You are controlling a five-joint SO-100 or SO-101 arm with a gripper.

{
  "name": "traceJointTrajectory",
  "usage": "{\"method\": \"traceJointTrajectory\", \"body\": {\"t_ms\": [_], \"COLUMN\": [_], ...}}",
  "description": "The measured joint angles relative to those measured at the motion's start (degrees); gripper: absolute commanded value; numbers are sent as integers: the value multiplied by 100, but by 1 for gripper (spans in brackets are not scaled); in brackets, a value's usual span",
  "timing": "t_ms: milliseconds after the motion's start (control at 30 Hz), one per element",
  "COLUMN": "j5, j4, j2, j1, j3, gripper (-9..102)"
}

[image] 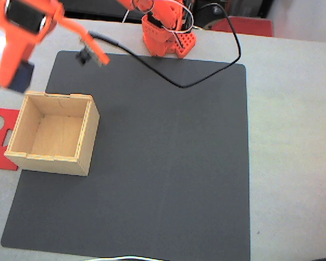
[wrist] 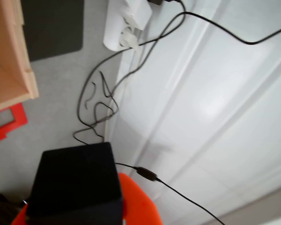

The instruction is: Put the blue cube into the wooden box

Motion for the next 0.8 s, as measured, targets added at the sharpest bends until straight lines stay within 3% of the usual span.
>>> {"method": "traceJointTrajectory", "body": {"t_ms": [400,800], "j5": [1028,1397], "j4": [26,26], "j2": [-378,-378], "j1": [-316,703], "j3": [712,1283], "gripper": [0,0]}}
